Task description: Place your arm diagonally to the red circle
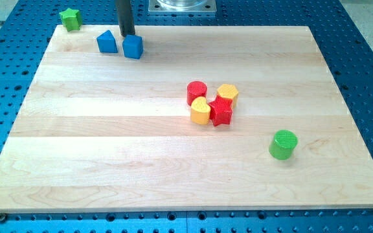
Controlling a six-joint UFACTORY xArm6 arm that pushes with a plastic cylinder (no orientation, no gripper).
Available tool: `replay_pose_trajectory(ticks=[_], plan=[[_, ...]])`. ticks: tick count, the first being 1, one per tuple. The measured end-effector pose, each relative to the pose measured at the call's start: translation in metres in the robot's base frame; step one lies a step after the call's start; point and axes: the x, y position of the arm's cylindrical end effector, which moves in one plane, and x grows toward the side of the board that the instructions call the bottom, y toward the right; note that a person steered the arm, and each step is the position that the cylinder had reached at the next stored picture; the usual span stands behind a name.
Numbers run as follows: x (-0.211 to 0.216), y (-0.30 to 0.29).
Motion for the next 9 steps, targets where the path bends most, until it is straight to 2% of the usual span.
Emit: replay_pose_trajectory(ticks=[2, 4, 5, 7, 9], plan=[[-0.001, -0.069], [0.061, -0.17], [0.055, -0.172], [-0.009, -0.172], [-0.009, -0.165]])
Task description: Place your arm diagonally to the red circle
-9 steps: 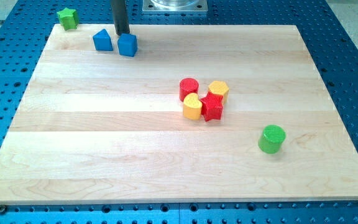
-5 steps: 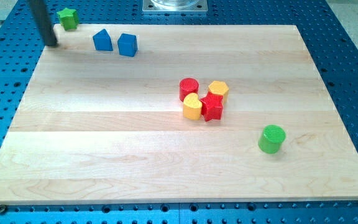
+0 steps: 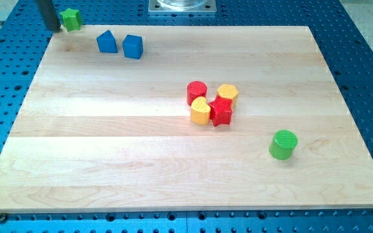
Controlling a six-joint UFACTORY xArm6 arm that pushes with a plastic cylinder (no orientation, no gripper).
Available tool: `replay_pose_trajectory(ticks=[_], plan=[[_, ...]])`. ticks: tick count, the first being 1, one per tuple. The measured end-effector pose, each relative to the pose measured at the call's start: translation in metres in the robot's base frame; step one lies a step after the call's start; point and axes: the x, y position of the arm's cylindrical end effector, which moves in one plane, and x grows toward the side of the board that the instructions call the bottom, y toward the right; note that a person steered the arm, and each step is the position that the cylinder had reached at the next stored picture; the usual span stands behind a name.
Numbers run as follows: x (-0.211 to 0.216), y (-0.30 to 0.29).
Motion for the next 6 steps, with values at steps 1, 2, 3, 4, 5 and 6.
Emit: replay_pose_trajectory(ticks=[1, 2, 3, 4, 5, 6], plan=[[0.01, 0.004], [0.039, 0.005], [0.098, 0.009], [0.156, 0.09], [0.172, 0.181], [0.164, 0.265]])
